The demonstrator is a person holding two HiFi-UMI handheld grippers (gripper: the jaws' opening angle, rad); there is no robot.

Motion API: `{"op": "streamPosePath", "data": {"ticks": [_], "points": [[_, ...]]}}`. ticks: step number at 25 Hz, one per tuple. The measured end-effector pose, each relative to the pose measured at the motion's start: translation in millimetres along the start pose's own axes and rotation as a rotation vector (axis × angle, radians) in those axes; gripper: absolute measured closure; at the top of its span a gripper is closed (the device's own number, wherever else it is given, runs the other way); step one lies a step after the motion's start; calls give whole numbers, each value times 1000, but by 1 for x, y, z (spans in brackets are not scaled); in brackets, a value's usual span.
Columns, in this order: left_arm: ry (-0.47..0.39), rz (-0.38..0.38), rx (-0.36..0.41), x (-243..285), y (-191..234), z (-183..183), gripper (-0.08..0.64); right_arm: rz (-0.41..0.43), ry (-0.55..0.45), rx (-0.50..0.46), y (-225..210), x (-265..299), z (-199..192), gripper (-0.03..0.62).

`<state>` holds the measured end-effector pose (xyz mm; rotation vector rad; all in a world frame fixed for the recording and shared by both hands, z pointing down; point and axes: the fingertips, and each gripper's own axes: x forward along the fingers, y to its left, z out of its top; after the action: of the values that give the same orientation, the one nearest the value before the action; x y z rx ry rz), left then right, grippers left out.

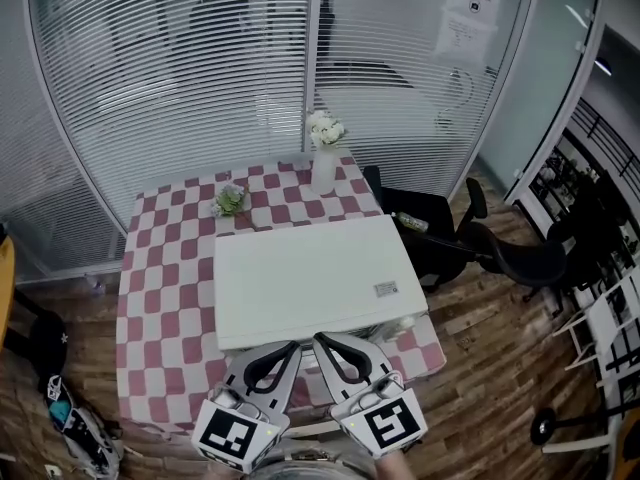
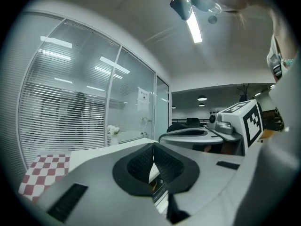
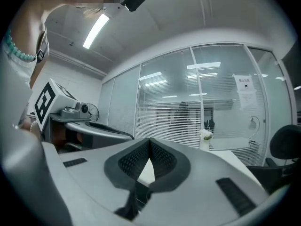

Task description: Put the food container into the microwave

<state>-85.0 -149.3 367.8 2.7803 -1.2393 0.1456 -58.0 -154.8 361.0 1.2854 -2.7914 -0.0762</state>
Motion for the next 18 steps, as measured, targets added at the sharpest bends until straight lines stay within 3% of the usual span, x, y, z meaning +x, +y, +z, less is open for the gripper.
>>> {"op": "streamPosePath", "data": {"ticks": [18], "points": [[-3,6,0,1,-1,4,549,11,27,-23,2,-1,5,600]]}}
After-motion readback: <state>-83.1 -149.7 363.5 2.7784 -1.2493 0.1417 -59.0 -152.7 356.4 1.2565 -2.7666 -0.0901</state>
